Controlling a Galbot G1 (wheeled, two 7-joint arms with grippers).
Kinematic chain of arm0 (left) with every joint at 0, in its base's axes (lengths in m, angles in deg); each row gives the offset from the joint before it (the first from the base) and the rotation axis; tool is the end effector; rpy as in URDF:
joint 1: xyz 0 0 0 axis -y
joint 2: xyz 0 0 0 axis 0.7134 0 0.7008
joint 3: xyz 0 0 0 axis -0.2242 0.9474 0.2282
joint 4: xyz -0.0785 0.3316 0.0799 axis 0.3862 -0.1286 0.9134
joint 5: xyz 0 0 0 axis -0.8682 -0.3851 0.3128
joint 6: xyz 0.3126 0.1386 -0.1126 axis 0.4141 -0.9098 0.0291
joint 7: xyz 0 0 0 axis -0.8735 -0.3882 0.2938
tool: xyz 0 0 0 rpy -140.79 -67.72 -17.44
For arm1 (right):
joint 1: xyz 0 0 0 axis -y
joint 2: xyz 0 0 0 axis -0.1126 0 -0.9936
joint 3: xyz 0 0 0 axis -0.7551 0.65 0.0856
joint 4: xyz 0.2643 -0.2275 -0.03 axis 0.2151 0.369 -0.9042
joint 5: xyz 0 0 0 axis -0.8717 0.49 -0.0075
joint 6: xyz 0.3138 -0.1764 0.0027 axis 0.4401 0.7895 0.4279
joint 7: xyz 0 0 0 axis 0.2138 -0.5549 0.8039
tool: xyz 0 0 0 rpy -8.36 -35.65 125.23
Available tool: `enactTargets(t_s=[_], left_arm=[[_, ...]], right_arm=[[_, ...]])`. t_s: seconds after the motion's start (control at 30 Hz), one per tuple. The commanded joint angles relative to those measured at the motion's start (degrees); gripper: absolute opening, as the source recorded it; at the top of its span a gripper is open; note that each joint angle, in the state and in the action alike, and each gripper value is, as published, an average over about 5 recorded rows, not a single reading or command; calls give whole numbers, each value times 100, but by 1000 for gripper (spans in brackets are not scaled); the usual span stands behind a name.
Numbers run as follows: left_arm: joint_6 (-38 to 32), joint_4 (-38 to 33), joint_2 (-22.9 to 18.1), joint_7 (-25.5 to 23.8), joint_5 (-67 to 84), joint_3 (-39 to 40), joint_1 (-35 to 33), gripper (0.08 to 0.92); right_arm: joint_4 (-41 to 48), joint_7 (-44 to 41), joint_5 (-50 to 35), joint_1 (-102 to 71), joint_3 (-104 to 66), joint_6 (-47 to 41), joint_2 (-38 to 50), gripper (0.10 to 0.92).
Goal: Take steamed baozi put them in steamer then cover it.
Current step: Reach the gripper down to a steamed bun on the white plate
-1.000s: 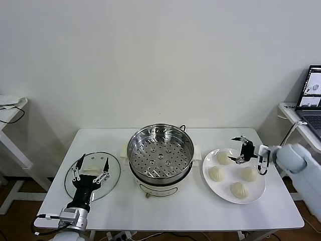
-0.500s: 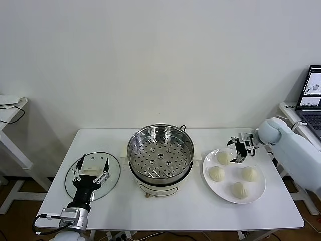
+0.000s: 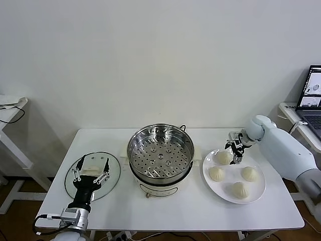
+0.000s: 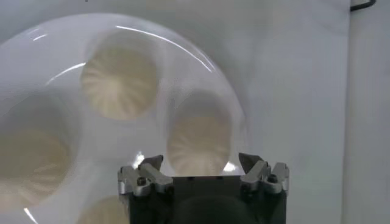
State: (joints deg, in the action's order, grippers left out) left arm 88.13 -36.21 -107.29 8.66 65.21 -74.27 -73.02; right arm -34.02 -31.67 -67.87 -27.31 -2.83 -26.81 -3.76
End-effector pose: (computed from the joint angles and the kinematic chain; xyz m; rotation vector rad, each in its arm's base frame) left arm 0.1904 0.0471 -0.2925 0.0340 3.0952 0.3363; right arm 0.5850 -0.1799 -0.2252 1.2152 -1.3934 1.3900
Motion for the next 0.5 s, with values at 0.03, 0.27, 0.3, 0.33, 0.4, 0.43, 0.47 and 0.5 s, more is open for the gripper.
enactTargets(t_s=[0.03,0.27,0.3,0.33,0.4,0.43,0.47,0.5], left_arm=[[-2,2,-2,1,-5,0,-3,823],[-5,-1,-6,8,-8,1,-3,823],[-6,-2,-6,9,-8,1,-3,823],[-6,-3,-5,10,-8,1,-3,823],[-6,-2,-5,11,-8,4,-3,823],[-6,0,-6,12,-8,6,-4,823],[-7,3,-6,12,-10,8,-5,823],[-9,8,-6,11,-13,10,-5,823]], right_arm=[[204,-84,169,93,78,-5,-143,823],[211,-76,214,66,65,36,-151,743],[213,-74,213,63,62,38,-154,718],[215,-69,212,61,59,41,-156,694],[214,-56,215,57,56,45,-162,649],[214,-49,217,56,54,47,-165,638],[213,-41,220,53,53,50,-168,627],[212,-35,222,49,51,53,-172,623]])
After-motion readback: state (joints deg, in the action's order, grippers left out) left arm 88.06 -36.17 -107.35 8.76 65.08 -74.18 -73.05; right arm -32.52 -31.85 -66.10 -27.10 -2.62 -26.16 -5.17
